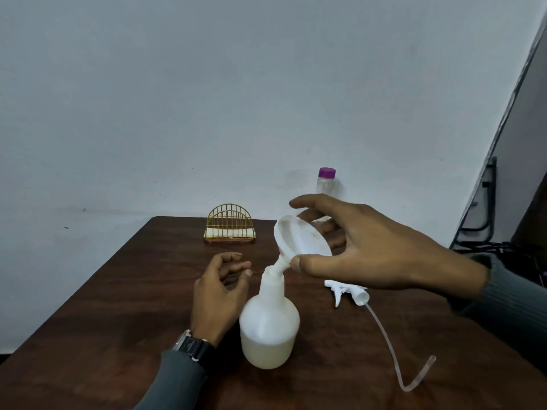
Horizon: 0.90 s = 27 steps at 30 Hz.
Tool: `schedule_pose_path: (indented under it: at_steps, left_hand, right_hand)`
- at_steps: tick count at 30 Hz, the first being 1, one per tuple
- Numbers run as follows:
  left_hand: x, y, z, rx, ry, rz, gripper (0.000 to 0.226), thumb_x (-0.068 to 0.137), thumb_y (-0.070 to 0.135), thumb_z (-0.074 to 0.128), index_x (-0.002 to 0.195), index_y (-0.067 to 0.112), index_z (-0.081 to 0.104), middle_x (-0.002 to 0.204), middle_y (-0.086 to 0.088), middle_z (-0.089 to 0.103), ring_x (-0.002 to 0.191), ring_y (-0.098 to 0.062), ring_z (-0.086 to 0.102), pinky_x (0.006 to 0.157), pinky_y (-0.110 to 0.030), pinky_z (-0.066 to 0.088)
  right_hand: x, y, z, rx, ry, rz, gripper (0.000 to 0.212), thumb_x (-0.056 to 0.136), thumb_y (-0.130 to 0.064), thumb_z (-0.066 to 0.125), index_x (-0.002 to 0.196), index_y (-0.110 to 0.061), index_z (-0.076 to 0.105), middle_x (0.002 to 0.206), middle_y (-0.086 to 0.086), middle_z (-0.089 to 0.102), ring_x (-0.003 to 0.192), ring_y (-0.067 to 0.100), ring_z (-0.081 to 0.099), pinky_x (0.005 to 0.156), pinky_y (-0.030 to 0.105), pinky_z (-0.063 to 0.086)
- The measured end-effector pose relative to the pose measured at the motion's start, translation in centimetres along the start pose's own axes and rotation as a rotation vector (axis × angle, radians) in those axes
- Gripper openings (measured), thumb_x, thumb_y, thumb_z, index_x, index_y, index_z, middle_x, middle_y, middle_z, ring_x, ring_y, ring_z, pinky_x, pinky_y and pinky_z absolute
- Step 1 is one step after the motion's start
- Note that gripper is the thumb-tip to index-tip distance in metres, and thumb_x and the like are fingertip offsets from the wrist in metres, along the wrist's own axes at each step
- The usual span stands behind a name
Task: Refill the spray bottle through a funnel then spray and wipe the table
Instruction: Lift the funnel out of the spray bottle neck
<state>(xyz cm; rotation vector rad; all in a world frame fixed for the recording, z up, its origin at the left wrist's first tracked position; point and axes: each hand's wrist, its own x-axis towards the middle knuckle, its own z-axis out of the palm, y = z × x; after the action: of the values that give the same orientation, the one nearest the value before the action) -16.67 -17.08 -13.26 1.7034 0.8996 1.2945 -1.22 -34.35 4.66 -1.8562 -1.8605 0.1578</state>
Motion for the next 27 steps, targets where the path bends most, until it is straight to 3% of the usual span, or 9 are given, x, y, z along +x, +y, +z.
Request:
schedule_pose_path:
  at_steps: [5, 8, 11, 15, 18, 22, 24, 27]
  left_hand:
    - [0.3, 0.0, 0.0, 0.012, -0.008, 0.002, 0.031, 0.089, 0.01, 0.078, 0.11, 0.028, 0.064, 0.097, 0.017, 0.078, 0.093, 0.009, 0.07, 0.082, -0.011, 0.054]
    - [1.5, 0.4, 0.0, 0.018, -0.01, 0.014, 0.028, 0.089, 0.01, 0.077, 0.109, 0.025, 0.065, 0.097, 0.016, 0.078, 0.092, 0.009, 0.07, 0.083, -0.015, 0.054]
    - [3.2, 1.3, 0.2, 0.032, -0.02, 0.065, 0.022, 0.089, 0.01, 0.077, 0.104, 0.022, 0.067, 0.096, 0.014, 0.078, 0.09, 0.007, 0.071, 0.082, -0.012, 0.055]
    - [6.1, 2.3, 0.8, 0.083, -0.079, 0.136, 0.02, 0.088, 0.01, 0.078, 0.102, 0.021, 0.069, 0.095, 0.013, 0.078, 0.09, 0.006, 0.072, 0.081, -0.01, 0.055]
    - [8.2, 2.4, 1.9, 0.138, -0.129, 0.179, 0.02, 0.088, 0.012, 0.078, 0.103, 0.022, 0.07, 0.098, 0.014, 0.077, 0.092, 0.005, 0.072, 0.083, -0.015, 0.057]
    - [10.5, 1.4, 3.3, 0.198, -0.158, 0.195, 0.018, 0.088, 0.017, 0.077, 0.102, 0.025, 0.069, 0.102, 0.017, 0.076, 0.095, 0.003, 0.072, 0.084, -0.022, 0.06]
    - [11.4, 0.6, 4.2, 0.226, -0.168, 0.2, 0.019, 0.088, 0.018, 0.078, 0.103, 0.026, 0.069, 0.104, 0.018, 0.074, 0.098, 0.0, 0.071, 0.085, -0.028, 0.061]
    - [12.2, -0.8, 5.7, 0.244, -0.182, 0.19, 0.025, 0.089, 0.02, 0.077, 0.111, 0.026, 0.067, 0.113, 0.018, 0.071, 0.099, 0.0, 0.07, 0.084, -0.023, 0.058]
  right_hand:
    - [0.6, 0.5, -0.6, 0.136, 0.07, 0.024, 0.083, 0.067, -0.067, 0.073, 0.143, -0.055, 0.043, 0.124, -0.024, 0.061, 0.099, -0.001, 0.07, 0.091, 0.035, 0.059]
    - [1.2, 1.6, -0.5, 0.206, 0.063, 0.05, 0.078, 0.077, -0.058, 0.078, 0.146, -0.055, 0.043, 0.124, -0.018, 0.061, 0.093, 0.003, 0.074, 0.098, 0.037, 0.055]
    - [1.7, 2.7, 0.3, 0.295, 0.06, 0.088, 0.075, 0.077, -0.057, 0.08, 0.144, -0.056, 0.045, 0.122, -0.017, 0.059, 0.1, 0.003, 0.073, 0.104, 0.034, 0.05]
    - [3.1, 5.0, 1.7, 0.393, 0.15, 0.153, 0.07, 0.069, -0.052, 0.074, 0.136, -0.049, 0.054, 0.119, -0.016, 0.061, 0.106, 0.002, 0.07, 0.099, 0.03, 0.052]
    - [4.5, 8.3, 2.7, 0.456, 0.238, 0.23, 0.066, 0.07, -0.046, 0.078, 0.133, -0.04, 0.057, 0.122, -0.011, 0.065, 0.108, 0.004, 0.068, 0.095, 0.03, 0.055]
    - [7.1, 14.7, 4.1, 0.462, 0.336, 0.352, 0.06, 0.079, -0.037, 0.086, 0.131, -0.034, 0.057, 0.126, -0.011, 0.065, 0.114, 0.003, 0.062, 0.081, 0.018, 0.047]
    - [8.5, 18.0, 4.7, 0.443, 0.388, 0.412, 0.066, 0.078, -0.04, 0.087, 0.134, -0.031, 0.053, 0.127, -0.012, 0.059, 0.115, 0.005, 0.059, 0.08, 0.015, 0.043]
    - [10.6, 22.8, 5.5, 0.398, 0.464, 0.519, 0.076, 0.079, -0.039, 0.087, 0.139, -0.021, 0.045, 0.126, -0.008, 0.051, 0.112, 0.011, 0.053, 0.079, 0.018, 0.042]
